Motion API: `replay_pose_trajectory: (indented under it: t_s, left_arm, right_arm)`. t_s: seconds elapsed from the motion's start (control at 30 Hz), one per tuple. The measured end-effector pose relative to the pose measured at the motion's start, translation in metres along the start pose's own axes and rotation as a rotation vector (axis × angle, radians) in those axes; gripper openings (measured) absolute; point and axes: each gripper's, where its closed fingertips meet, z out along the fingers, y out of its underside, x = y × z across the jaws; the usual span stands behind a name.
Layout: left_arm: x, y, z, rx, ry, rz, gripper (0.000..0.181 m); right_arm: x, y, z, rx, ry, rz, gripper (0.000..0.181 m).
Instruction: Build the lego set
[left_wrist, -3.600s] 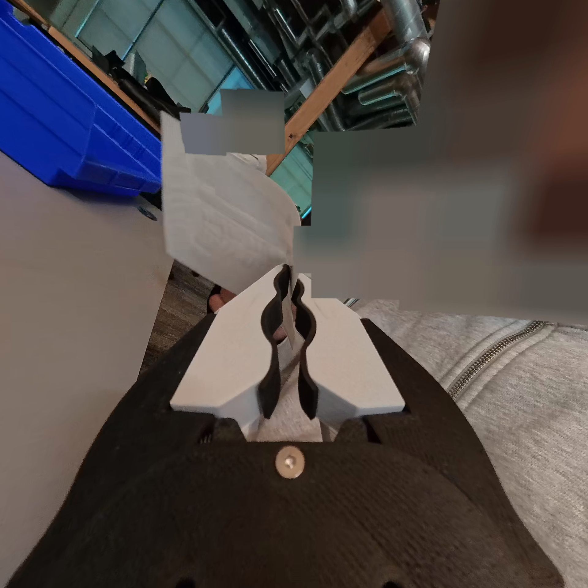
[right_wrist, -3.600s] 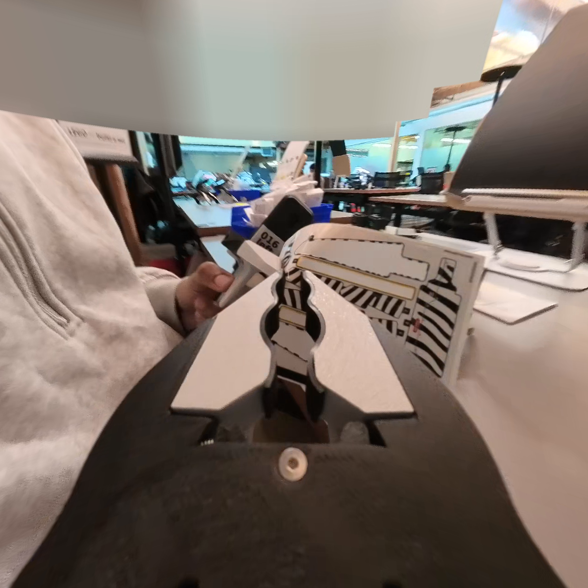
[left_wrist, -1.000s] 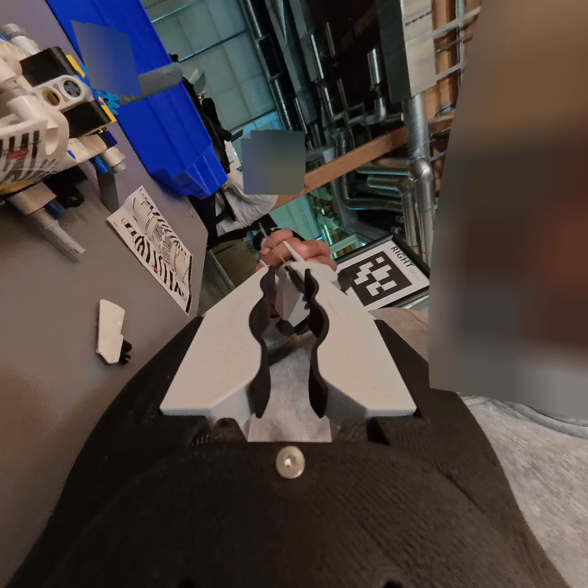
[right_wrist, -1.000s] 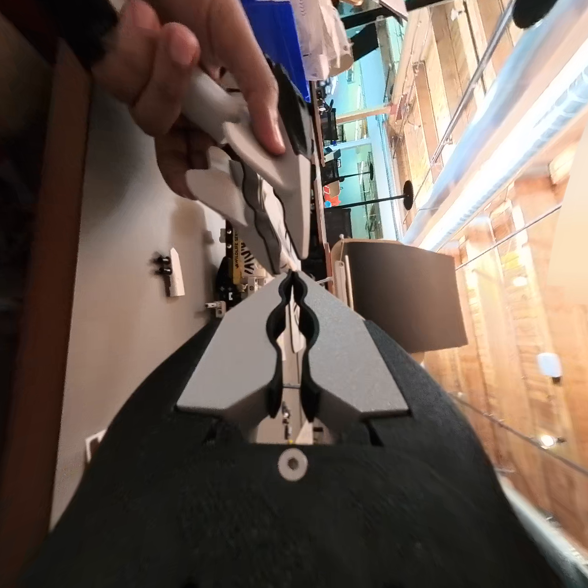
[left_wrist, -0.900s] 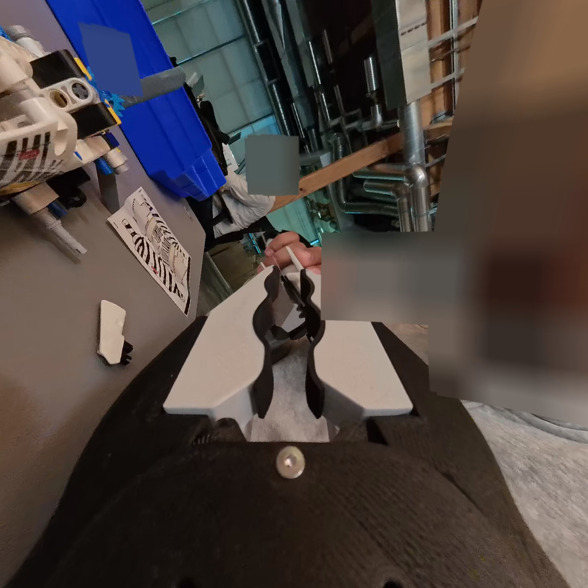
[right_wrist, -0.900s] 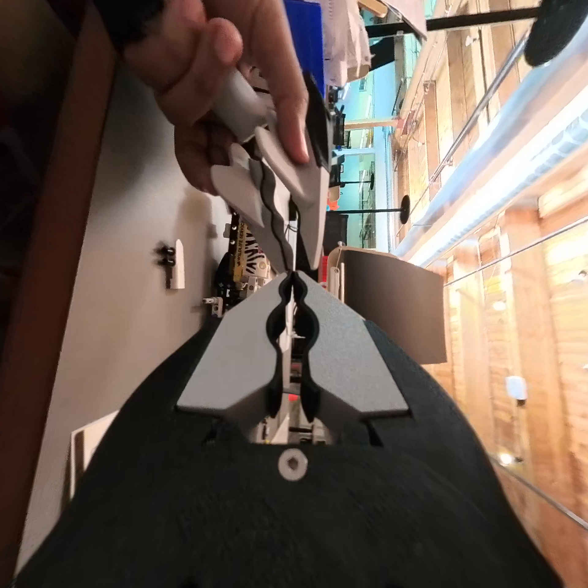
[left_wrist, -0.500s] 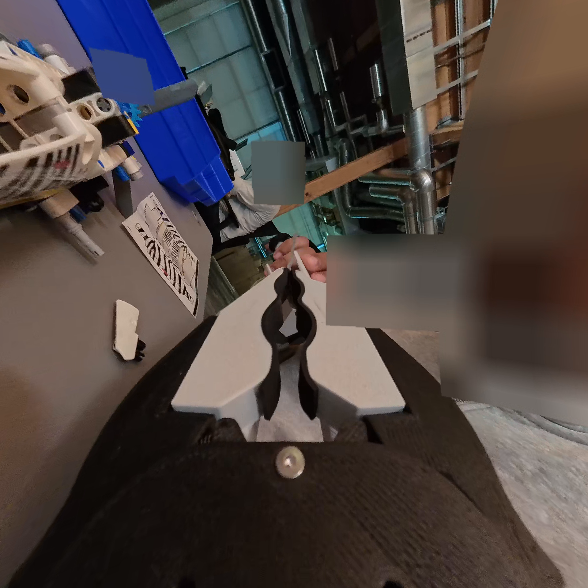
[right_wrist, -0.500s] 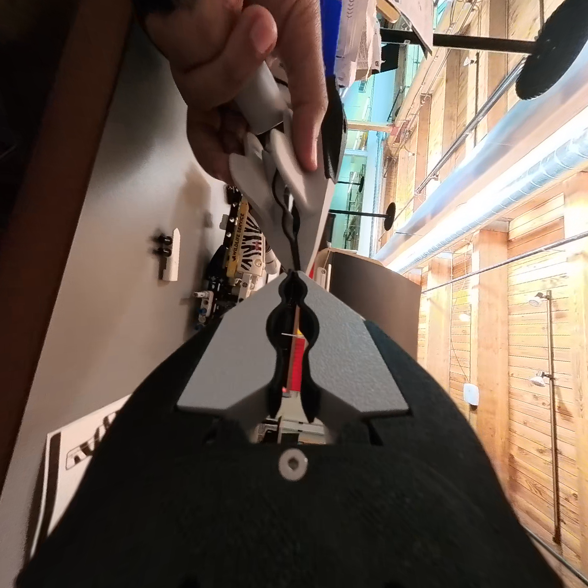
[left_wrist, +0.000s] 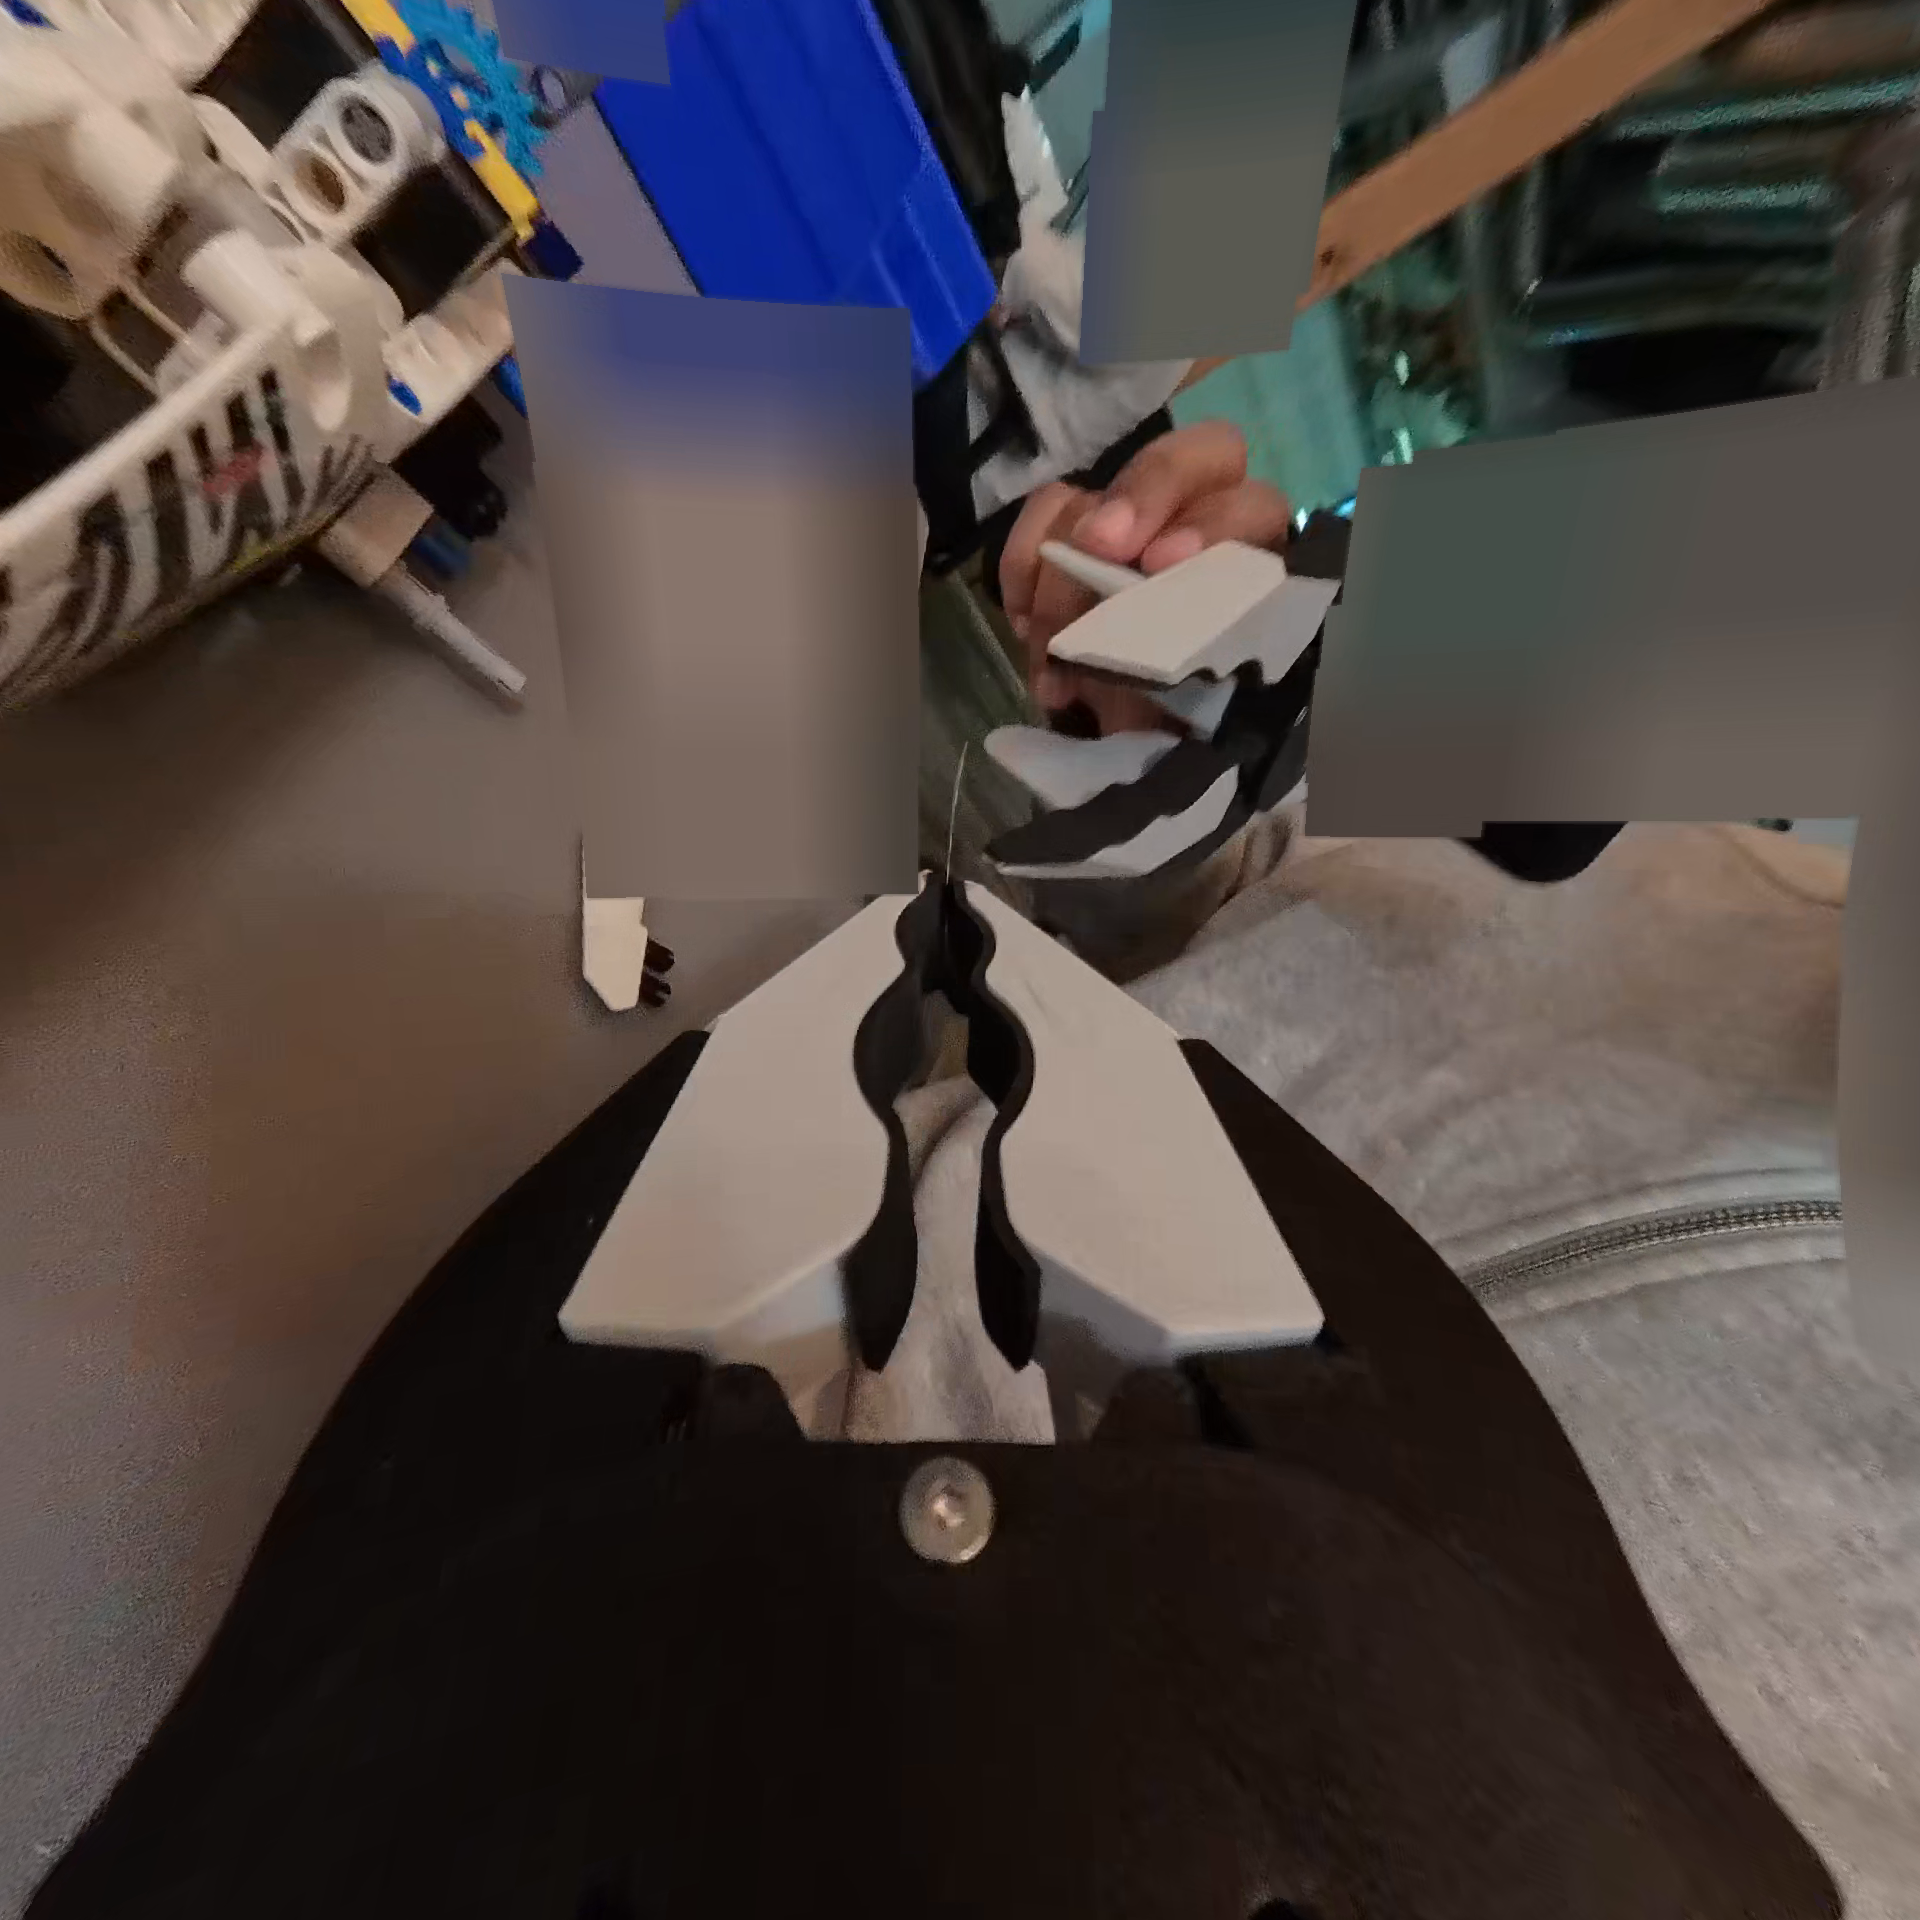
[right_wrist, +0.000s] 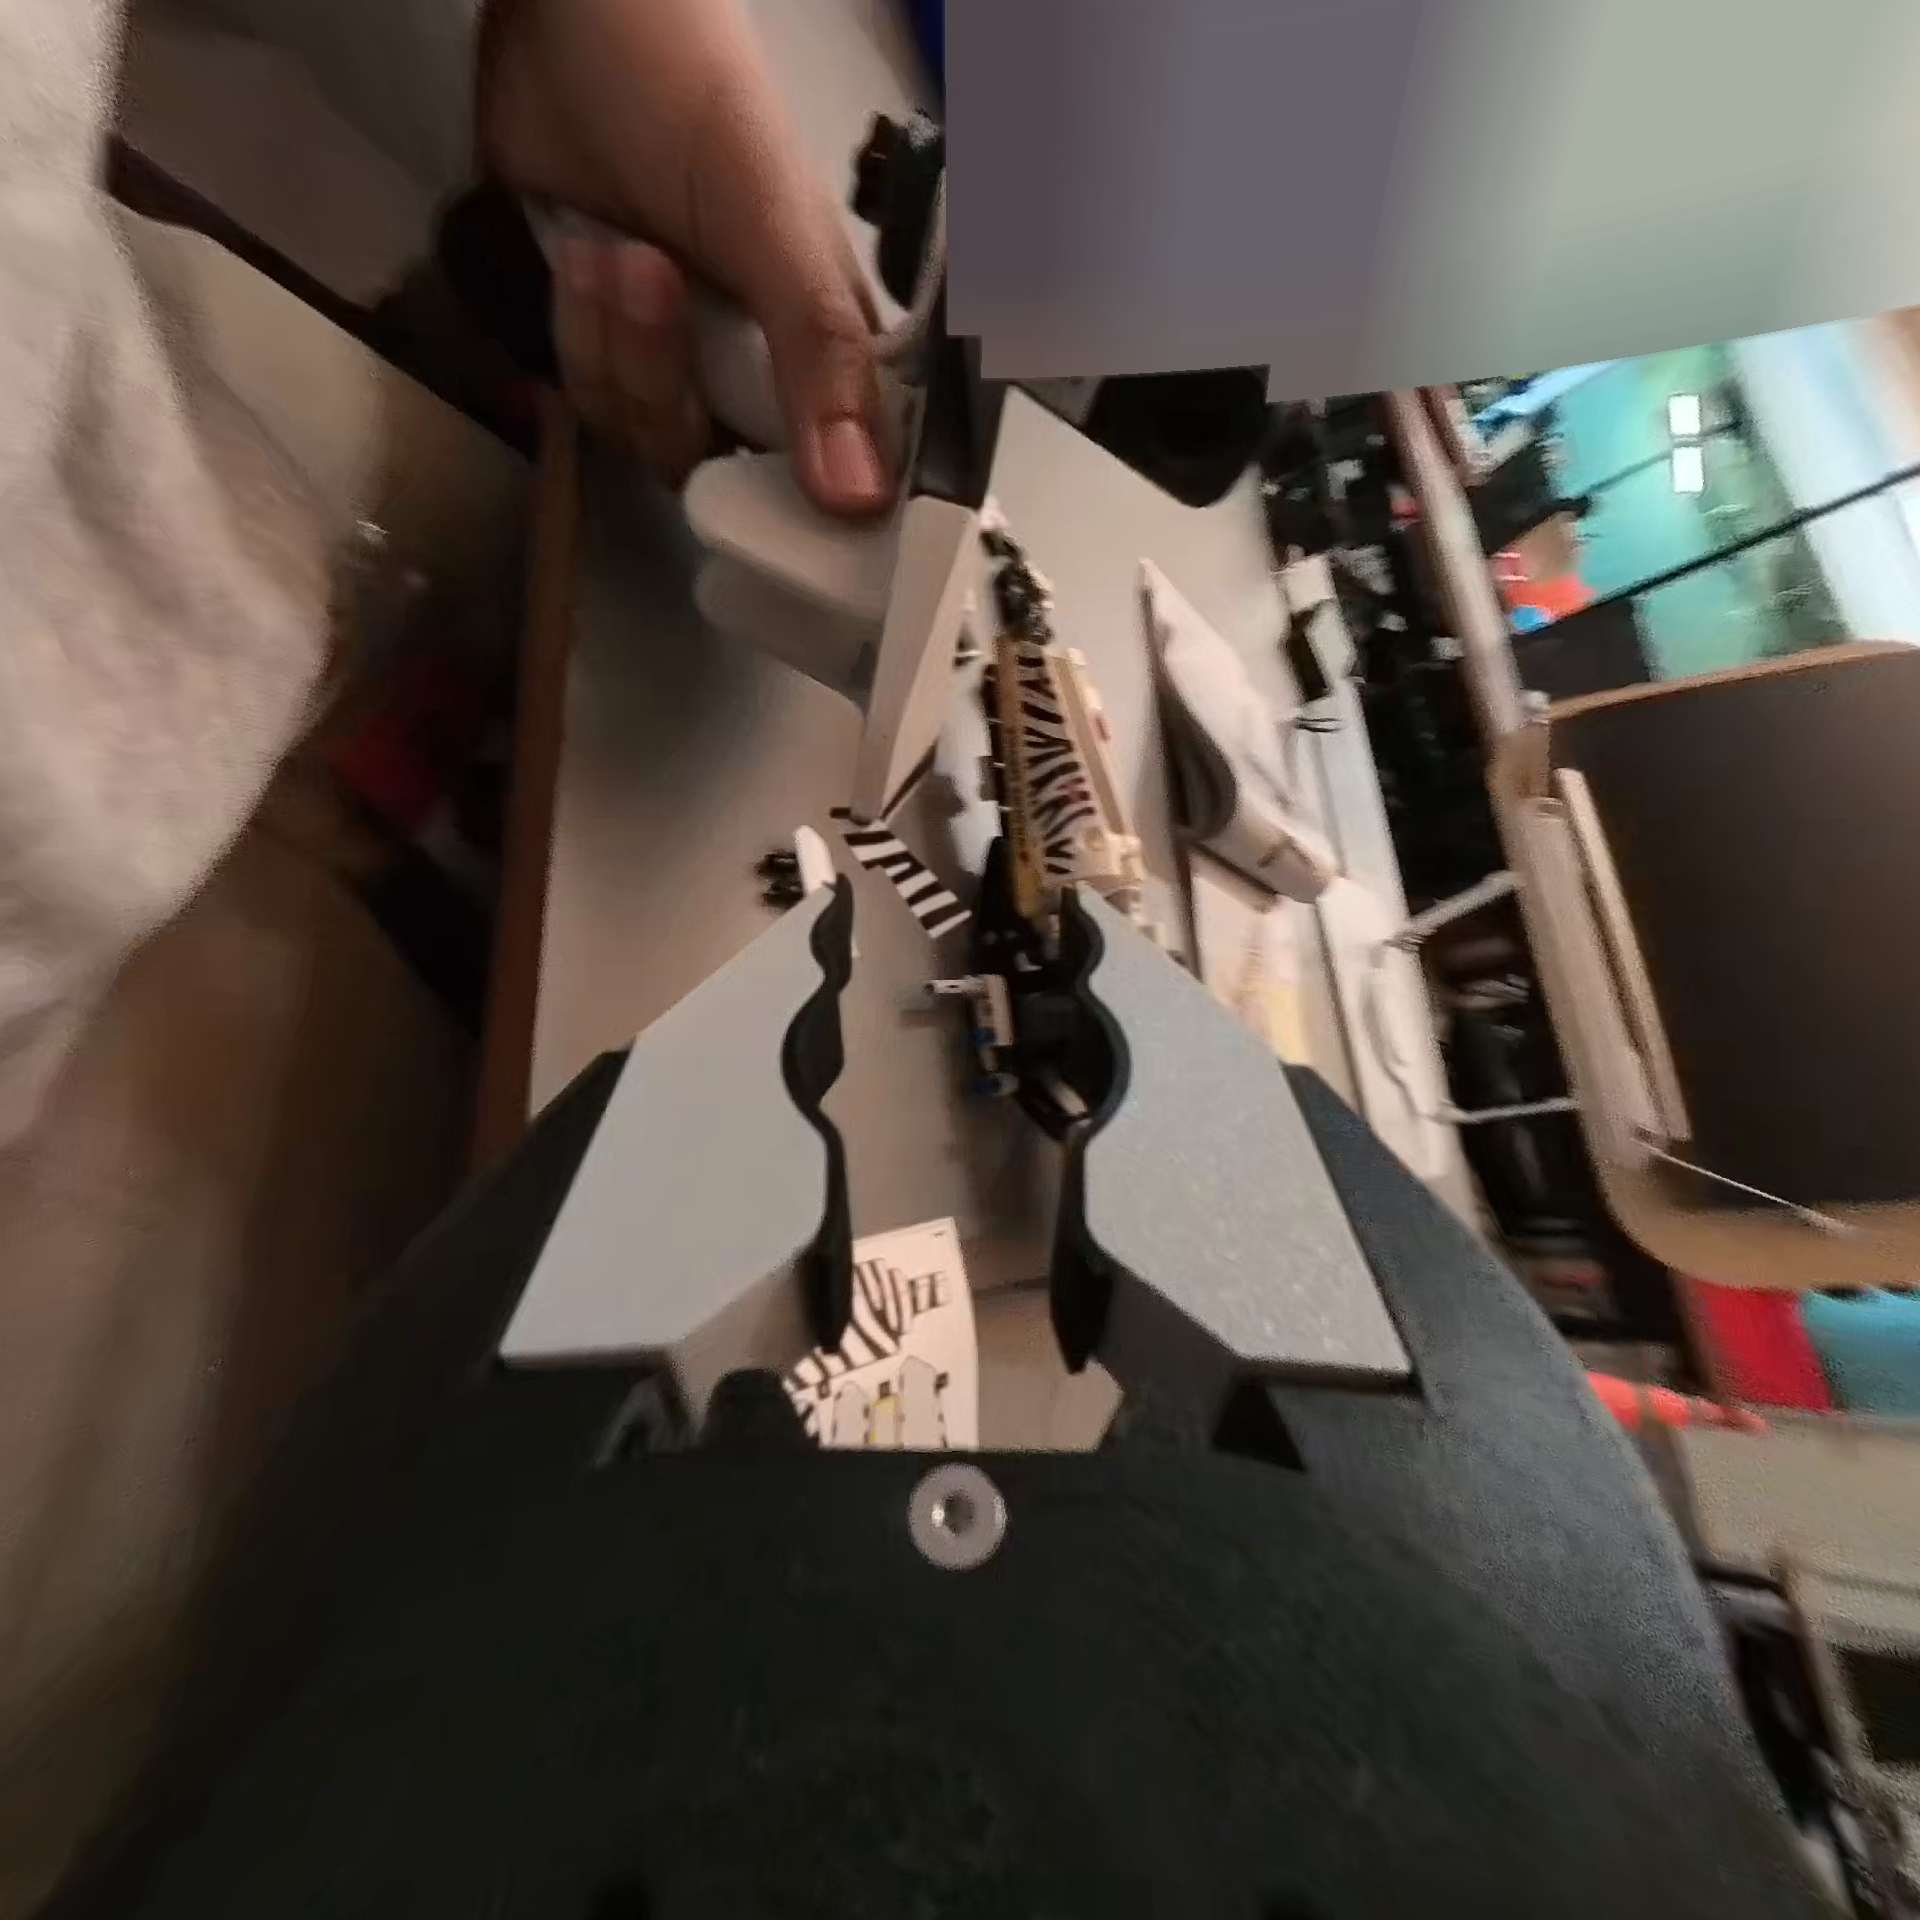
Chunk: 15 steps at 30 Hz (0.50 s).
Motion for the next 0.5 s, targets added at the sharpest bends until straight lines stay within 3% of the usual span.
replay_pose_trajectory:
  t_s: [0.03,0.27,0.37,0.5]
  left_arm:
    - [0.000,0.003,0.001,-0.020,-0.005,0.005,0.000]
    - [-0.002,0.015,0.007,-0.098,-0.020,0.008,0.000]
    - [-0.003,0.015,0.005,-0.096,-0.024,0.004,0.000]
    - [-0.005,0.014,0.003,-0.091,-0.033,0.000,0.000]
  right_arm:
    - [-0.001,0.000,-0.002,0.007,-0.035,0.008,0.037]
    - [-0.024,0.012,0.006,-0.087,-0.232,-0.116,0.031]
    - [-0.030,0.019,0.013,-0.145,-0.249,-0.188,0.026]
    - [-0.029,0.014,0.015,-0.114,-0.236,-0.197,0.017]
